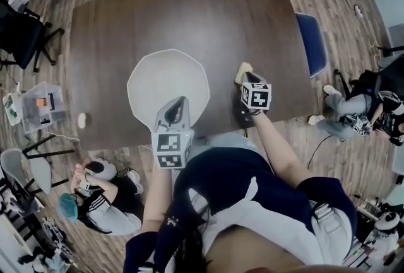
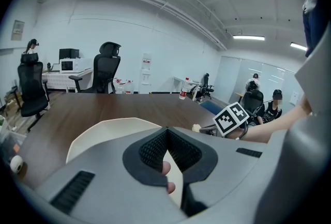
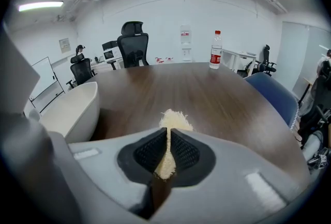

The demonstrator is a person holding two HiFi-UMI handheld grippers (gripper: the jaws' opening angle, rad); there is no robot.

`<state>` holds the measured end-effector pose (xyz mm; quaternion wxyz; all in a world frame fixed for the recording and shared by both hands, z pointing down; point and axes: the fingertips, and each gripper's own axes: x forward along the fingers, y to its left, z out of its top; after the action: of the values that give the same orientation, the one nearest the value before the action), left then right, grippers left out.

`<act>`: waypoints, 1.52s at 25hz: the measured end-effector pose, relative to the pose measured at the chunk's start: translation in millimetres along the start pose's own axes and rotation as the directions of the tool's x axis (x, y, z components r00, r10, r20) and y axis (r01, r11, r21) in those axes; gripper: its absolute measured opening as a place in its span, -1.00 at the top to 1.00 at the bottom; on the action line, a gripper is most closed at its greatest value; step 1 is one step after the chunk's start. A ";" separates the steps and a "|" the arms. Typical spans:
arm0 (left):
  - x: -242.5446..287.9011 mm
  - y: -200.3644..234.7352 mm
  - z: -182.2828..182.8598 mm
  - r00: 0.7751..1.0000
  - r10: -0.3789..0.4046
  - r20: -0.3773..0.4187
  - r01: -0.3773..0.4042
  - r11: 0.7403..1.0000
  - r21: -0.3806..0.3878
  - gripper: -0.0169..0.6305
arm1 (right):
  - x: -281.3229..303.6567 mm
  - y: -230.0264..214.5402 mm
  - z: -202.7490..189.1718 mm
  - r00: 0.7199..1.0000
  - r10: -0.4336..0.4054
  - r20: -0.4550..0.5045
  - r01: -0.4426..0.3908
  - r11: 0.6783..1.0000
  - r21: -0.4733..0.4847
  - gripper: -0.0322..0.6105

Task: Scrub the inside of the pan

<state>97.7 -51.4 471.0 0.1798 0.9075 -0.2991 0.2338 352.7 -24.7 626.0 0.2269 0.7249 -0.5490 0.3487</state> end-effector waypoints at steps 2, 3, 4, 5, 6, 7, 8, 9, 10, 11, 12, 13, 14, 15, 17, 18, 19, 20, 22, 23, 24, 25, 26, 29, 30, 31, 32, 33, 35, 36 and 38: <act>-3.2 3.1 -0.2 1.000 0.010 0.004 -0.010 1.000 -0.004 0.93 | -7.0 11.1 9.1 0.999 0.034 0.024 -0.034 0.999 0.000 0.84; -4.6 4.6 -0.4 1.000 0.016 0.006 -0.016 1.000 -0.006 0.93 | -10.4 16.3 14.3 0.998 0.051 0.038 -0.051 0.999 -0.005 0.84; -5.8 6.1 -0.5 1.000 0.023 0.007 -0.023 1.000 -0.010 0.93 | -13.8 21.3 19.6 0.996 0.069 0.051 -0.069 0.998 -0.011 0.84; -7.2 7.6 -0.5 0.999 0.031 0.009 -0.031 0.999 -0.014 0.93 | -17.3 26.2 25.0 0.994 0.087 0.062 -0.086 0.996 -0.018 0.84; -8.9 9.2 -0.8 0.999 0.038 0.010 -0.038 0.999 -0.018 0.93 | -20.8 31.4 30.3 0.992 0.104 0.073 -0.103 0.994 -0.024 0.84; -11.0 11.0 -1.3 0.999 0.045 0.011 -0.045 0.999 -0.022 0.93 | -24.5 37.2 35.4 0.989 0.122 0.084 -0.120 0.992 -0.029 0.84; -13.3 12.9 -2.2 0.999 0.053 0.012 -0.052 0.998 -0.027 0.93 | -28.1 43.2 40.1 0.985 0.141 0.095 -0.138 0.990 -0.033 0.84; -15.7 14.9 -3.5 0.998 0.060 0.014 -0.059 0.998 -0.032 0.93 | -31.5 49.4 44.3 0.982 0.159 0.106 -0.155 0.987 -0.036 0.84; -17.9 16.8 -5.0 0.998 0.067 0.015 -0.067 0.997 -0.037 0.93 | -34.6 55.5 48.1 0.978 0.176 0.116 -0.172 0.984 -0.041 0.84; -20.1 19.0 -6.3 0.997 0.075 0.017 -0.074 0.996 -0.042 0.93 | -37.5 61.8 51.8 0.973 0.192 0.125 -0.188 0.981 -0.046 0.84; -22.3 21.5 -7.3 0.996 0.082 0.018 -0.082 0.996 -0.048 0.93 | -40.3 68.5 55.6 0.969 0.209 0.133 -0.204 0.978 -0.054 0.84; -24.5 24.3 -8.3 0.996 0.090 0.018 -0.089 0.995 -0.053 0.93 | -43.0 75.9 59.0 0.964 0.227 0.139 -0.220 0.973 -0.064 0.84; -26.7 27.2 -9.3 0.995 0.097 0.019 -0.096 0.994 -0.057 0.93 | -45.5 83.6 61.9 0.959 0.244 0.143 -0.235 0.969 -0.078 0.84; -28.9 29.8 -10.5 0.994 0.104 0.018 -0.103 0.993 -0.061 0.93 | -47.9 91.5 64.2 0.954 0.263 0.145 -0.251 0.963 -0.095 0.84; -33.3 34.0 -13.1 0.993 0.119 0.017 -0.118 0.991 -0.069 0.93 | -53.0 107.7 67.5 0.942 0.302 0.146 -0.283 0.949 -0.138 0.84; -35.6 35.7 -14.3 0.992 0.127 0.016 -0.126 0.989 -0.073 0.93 | -55.8 115.6 68.7 0.936 0.321 0.145 -0.298 0.941 -0.163 0.84; -37.8 37.4 -15.3 0.991 0.135 0.015 -0.133 0.988 -0.077 0.93 | -58.4 123.5 69.9 0.930 0.339 0.143 -0.311 0.932 -0.188 0.84; -40.0 39.2 -16.1 0.990 0.142 0.014 -0.140 0.987 -0.080 0.93 | -60.7 131.2 71.0 0.924 0.355 0.141 -0.323 0.923 -0.210 0.84; -44.5 43.9 -17.9 0.988 0.156 0.012 -0.154 0.984 -0.086 0.93 | -64.1 146.4 72.7 0.912 0.387 0.135 -0.347 0.905 -0.245 0.84; -47.1 46.6 -19.5 0.986 0.164 0.011 -0.162 0.983 -0.089 0.93 | -65.3 154.0 72.9 0.907 0.402 0.129 -0.360 0.897 -0.258 0.84; -49.7 49.4 -21.6 0.985 0.172 0.007 -0.170 0.981 -0.092 0.93 | -66.3 161.3 72.6 0.901 0.416 0.123 -0.374 0.888 -0.269 0.84; -52.2 52.3 -24.3 0.983 0.181 0.002 -0.180 0.979 -0.096 0.93 | -66.9 167.9 72.2 0.895 0.431 0.116 -0.386 0.878 -0.282 0.84; -54.3 54.8 -27.0 0.982 0.190 -0.003 -0.189 0.977 -0.099 0.93 | -67.3 173.7 71.6 0.889 0.444 0.108 -0.398 0.868 -0.297 0.84; -59.5 61.7 -35.6 0.978 0.211 -0.012 -0.211 0.971 -0.114 0.93 | -67.1 187.1 68.7 0.876 0.474 0.087 -0.422 0.841 -0.337 0.84; -61.6 65.1 -38.4 0.976 0.219 -0.014 -0.219 0.968 -0.120 0.93 | -66.9 190.9 67.9 0.873 0.481 0.080 -0.428 0.835 -0.346 0.84; -63.8 68.7 -40.6 0.974 0.228 -0.013 -0.228 0.965 -0.128 0.93 | -66.7 194.8 67.2 0.871 0.486 0.073 -0.433 0.829 -0.353 0.84; -66.1 72.5 -42.6 0.971 0.238 -0.010 -0.237 0.962 -0.137 0.93 | -66.4 198.6 66.2 0.868 0.492 0.065 -0.440 0.823 -0.359 0.84; -68.6 76.0 -45.4 0.968 0.251 -0.010 -0.250 0.957 -0.147 0.93 | -66.1 202.1 64.8 0.865 0.498 0.057 -0.446 0.817 -0.365 0.84; -73.8 82.6 -54.2 0.959 0.282 -0.023 -0.282 0.945 -0.165 0.93 | -66.1 208.8 60.5 0.859 0.511 0.039 -0.460 0.803 -0.378 0.84; -76.3 86.1 -59.2 0.954 0.298 -0.034 -0.299 0.939 -0.170 0.93 | -66.5 212.4 58.2 0.855 0.517 0.031 -0.467 0.796 -0.384 0.84; -81.2 94.8 -67.9 0.945 0.323 -0.052 -0.327 0.928 -0.179 0.93 | -67.6 221.0 54.0 0.848 0.530 0.016 -0.482 0.782 -0.397 0.84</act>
<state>-41.1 -54.2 501.5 0.2254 0.8222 -0.4636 0.2414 145.2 -85.0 527.8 0.2248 0.5135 -0.7932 0.2378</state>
